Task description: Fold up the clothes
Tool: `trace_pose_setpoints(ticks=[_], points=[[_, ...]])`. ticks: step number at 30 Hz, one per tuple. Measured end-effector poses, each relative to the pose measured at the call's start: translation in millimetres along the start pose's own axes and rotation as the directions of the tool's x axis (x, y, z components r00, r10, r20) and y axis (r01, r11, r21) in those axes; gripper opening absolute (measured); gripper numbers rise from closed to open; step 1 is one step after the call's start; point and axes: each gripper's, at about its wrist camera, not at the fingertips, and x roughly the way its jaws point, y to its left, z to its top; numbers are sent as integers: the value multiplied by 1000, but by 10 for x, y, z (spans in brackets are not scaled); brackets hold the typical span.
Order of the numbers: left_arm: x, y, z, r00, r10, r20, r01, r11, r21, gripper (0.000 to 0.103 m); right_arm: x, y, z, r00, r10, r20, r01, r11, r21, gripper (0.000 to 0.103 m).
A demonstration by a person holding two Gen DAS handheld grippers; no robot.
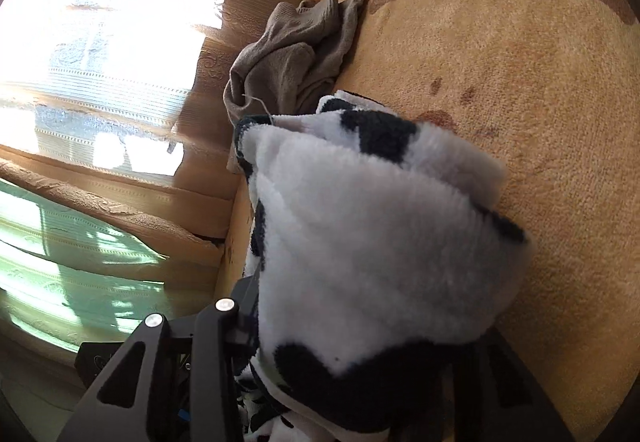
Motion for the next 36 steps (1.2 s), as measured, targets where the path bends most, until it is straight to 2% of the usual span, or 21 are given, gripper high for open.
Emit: trace_pose_setpoints(ticks=[4, 7, 9, 14, 19, 23, 27, 29, 33, 36], points=[[-352, 83, -38, 998, -17, 62, 18, 1000, -10, 43, -84, 356, -123, 996, 31, 82, -13, 978, -210, 39], [-766, 207, -87, 990, -5, 138, 7, 1000, -14, 43, -145, 738, -326, 990, 65, 127, -11, 922, -386, 39], [-1088, 369, -129, 980, 22, 197, -13, 999, -46, 43, -181, 990, -484, 984, 97, 146, -13, 871, -491, 39], [-1856, 902, -355, 930, 150, 334, -94, 979, -179, 43, -107, 1499, -920, 978, 168, 120, -51, 761, -646, 37], [-2422, 1431, -766, 872, 273, 407, -131, 930, -343, 43, 77, 1956, -1465, 971, 231, 63, -104, 644, -758, 37], [-2770, 1660, -1091, 828, 342, 444, -146, 897, -418, 43, 366, 2241, -2130, 971, 237, 14, -106, 484, -869, 36], [-2997, 1772, -1309, 800, 380, 465, -152, 878, -455, 43, 667, 2513, -2815, 974, 226, -33, -101, 297, -950, 36], [-3062, 1799, -1380, 793, 385, 473, -149, 874, -462, 43, 853, 2530, -3112, 979, 196, -46, -88, 207, -974, 36], [-3140, 1852, -1480, 783, 389, 486, -140, 871, -471, 43, 1094, 2402, -3530, 989, 119, -90, -97, 54, -994, 36], [-3155, 1897, -1488, 780, 387, 492, -130, 869, -478, 43, 1248, 2313, -3752, 993, 21, -119, -118, -66, -991, 36]])
